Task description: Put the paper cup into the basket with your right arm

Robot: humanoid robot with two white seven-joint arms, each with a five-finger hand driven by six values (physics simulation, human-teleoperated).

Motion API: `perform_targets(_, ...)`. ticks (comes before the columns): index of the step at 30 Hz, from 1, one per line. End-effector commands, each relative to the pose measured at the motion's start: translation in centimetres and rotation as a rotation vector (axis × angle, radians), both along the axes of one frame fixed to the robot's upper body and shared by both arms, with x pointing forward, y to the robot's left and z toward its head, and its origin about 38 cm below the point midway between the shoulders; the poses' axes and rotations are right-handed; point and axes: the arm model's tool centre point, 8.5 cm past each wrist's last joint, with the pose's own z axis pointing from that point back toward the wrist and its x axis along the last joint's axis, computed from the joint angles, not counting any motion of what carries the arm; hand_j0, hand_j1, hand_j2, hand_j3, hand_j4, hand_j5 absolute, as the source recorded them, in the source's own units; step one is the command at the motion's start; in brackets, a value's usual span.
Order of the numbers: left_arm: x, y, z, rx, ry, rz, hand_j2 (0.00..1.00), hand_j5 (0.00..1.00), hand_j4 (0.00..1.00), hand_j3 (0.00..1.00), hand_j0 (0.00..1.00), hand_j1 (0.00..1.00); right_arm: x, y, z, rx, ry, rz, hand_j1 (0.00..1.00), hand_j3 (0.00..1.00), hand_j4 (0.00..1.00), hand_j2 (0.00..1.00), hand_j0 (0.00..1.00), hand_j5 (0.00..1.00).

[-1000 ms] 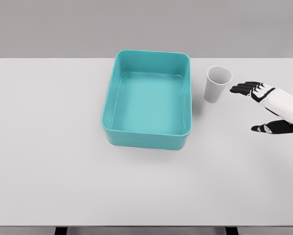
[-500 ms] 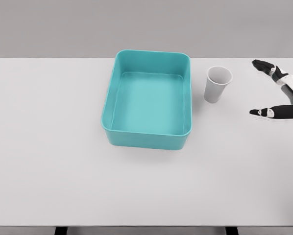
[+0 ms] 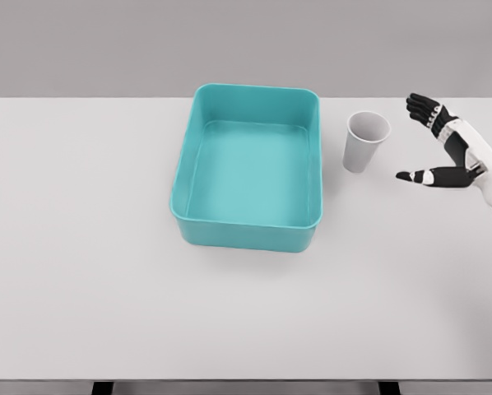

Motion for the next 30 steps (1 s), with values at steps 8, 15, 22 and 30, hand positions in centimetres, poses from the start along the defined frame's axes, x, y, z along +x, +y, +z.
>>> perform_targets(8,0.0,0.0,0.0,0.0,0.0,0.0,1.0,1.0,1.0,1.0,1.0,1.0,1.8,0.0,-2.2,-0.093,0.088,-0.021,1.0,1.0,1.0,1.0,1.0,1.0)
perform_targets(15,0.0,0.0,0.0,0.0,0.0,0.0,1.0,1.0,1.0,1.0,1.0,1.0,2.4,1.4,-3.4,-0.036,0.151,-0.028,1.0,1.0,1.0,1.0,1.0,1.0)
perform_targets(22,0.0,0.0,0.0,0.0,0.0,0.0,1.0,1.0,1.0,1.0,1.0,1.0,2.8,1.4,-3.1,-0.03,0.143,-0.033,1.0,1.0,1.0,1.0,1.0,1.0)
perform_targets(30,0.0,0.0,0.0,0.0,0.0,0.0,1.0,1.0,1.0,1.0,1.0,1.0,3.4,1.2,-1.9,-0.031,0.117,-0.036,1.0,1.0,1.0,1.0,1.0,1.0)
